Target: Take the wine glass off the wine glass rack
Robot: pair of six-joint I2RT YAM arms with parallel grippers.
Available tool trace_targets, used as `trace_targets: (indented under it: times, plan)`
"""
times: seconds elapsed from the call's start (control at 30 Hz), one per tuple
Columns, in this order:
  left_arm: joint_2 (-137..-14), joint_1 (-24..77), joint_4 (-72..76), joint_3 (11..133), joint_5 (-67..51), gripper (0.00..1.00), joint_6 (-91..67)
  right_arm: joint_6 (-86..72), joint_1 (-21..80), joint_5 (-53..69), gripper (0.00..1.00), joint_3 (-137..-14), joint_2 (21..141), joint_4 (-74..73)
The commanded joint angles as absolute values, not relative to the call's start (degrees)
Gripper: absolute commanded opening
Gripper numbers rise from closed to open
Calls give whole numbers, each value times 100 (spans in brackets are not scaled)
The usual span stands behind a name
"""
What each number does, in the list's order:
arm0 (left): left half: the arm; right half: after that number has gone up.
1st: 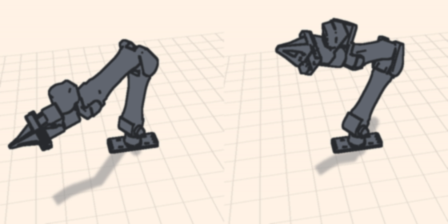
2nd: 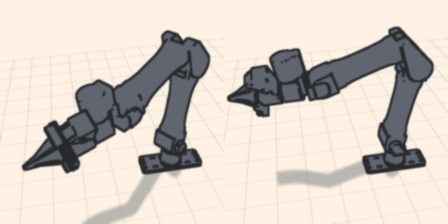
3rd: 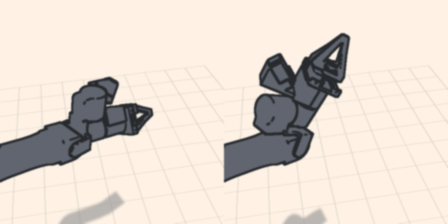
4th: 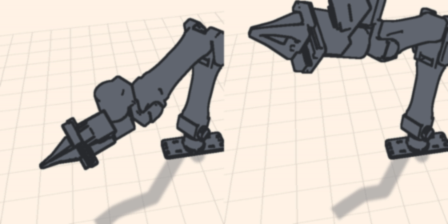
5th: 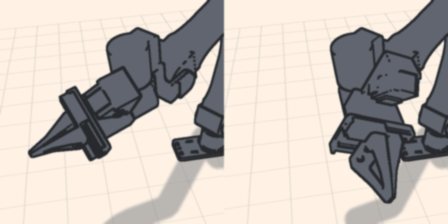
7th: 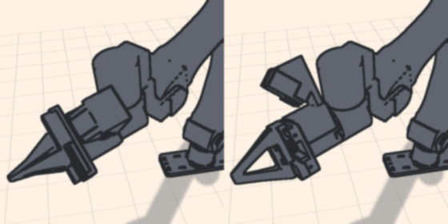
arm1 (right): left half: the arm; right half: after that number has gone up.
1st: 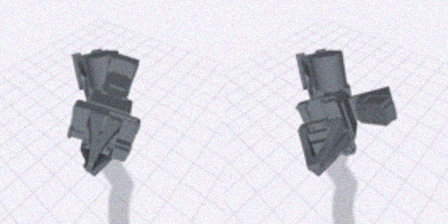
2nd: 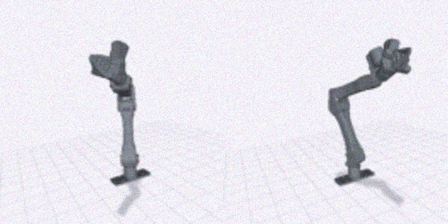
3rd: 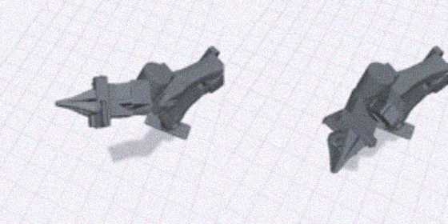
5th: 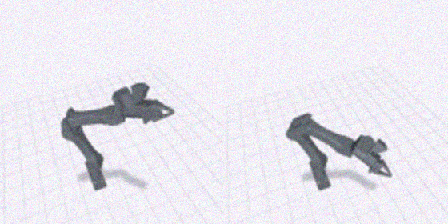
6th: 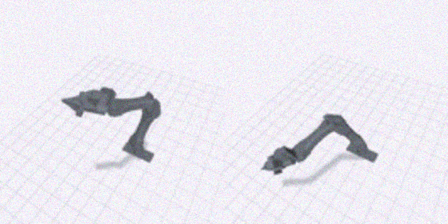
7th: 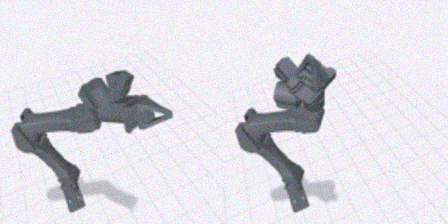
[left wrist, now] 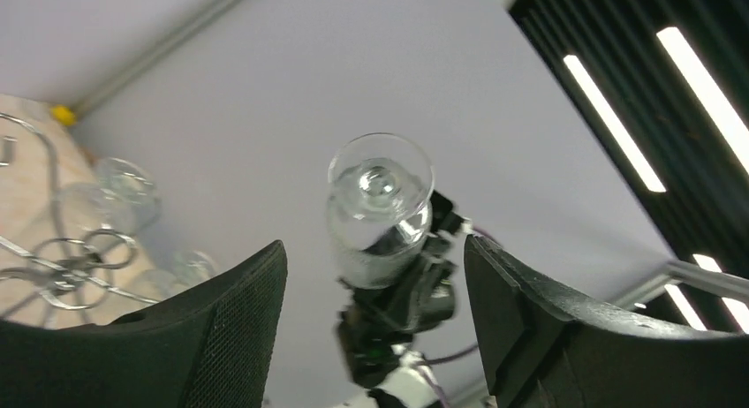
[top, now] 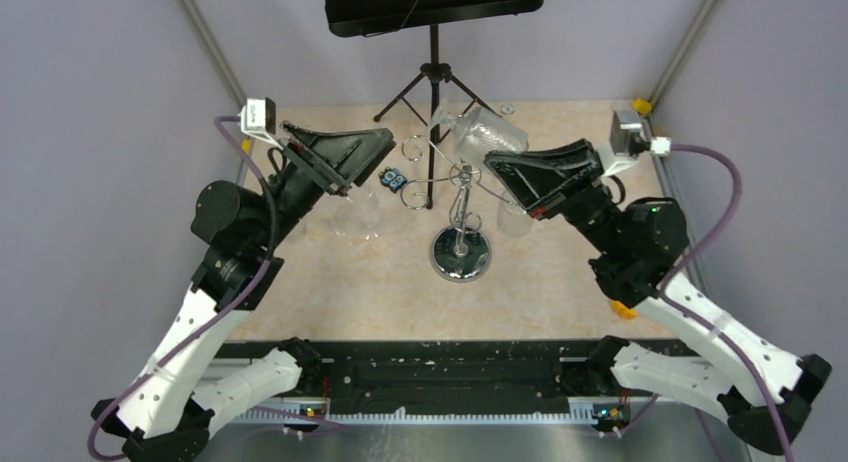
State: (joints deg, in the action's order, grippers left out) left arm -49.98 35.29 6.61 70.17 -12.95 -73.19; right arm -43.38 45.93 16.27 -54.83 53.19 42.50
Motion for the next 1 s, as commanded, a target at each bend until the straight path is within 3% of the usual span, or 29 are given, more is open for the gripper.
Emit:
trace_targets:
  times: [0.0,0.23,0.37,0.5,0.63,0.83,0.97]
  plan:
    - [-4795,3509,-448,7378,-498,77,-5244,-2397,4583,386,0,-6309,4541,2401]
    - [-4986,3511,-1505,7709,306,79,-3511,-1186,4584,-2519,0,-7395,4573,-602]
    - [-5217,3511,-2022,7884,650,79,-2995,-357,4579,-3949,0,-7408,4744,-988]
    - [-5333,3513,-2229,7931,895,79,-2793,-45,4402,-4376,0,-7455,4899,-1214]
    - [-5335,3513,-2224,7822,906,79,-2777,-681,3298,-3627,0,-7706,5262,-1946]
    - [-5311,3515,-2386,7896,837,79,-2724,-1764,803,-295,0,-7817,6365,-2790]
    - [-5193,3513,-2552,7992,799,79,-2664,-2063,292,681,0,-7728,6925,-3050]
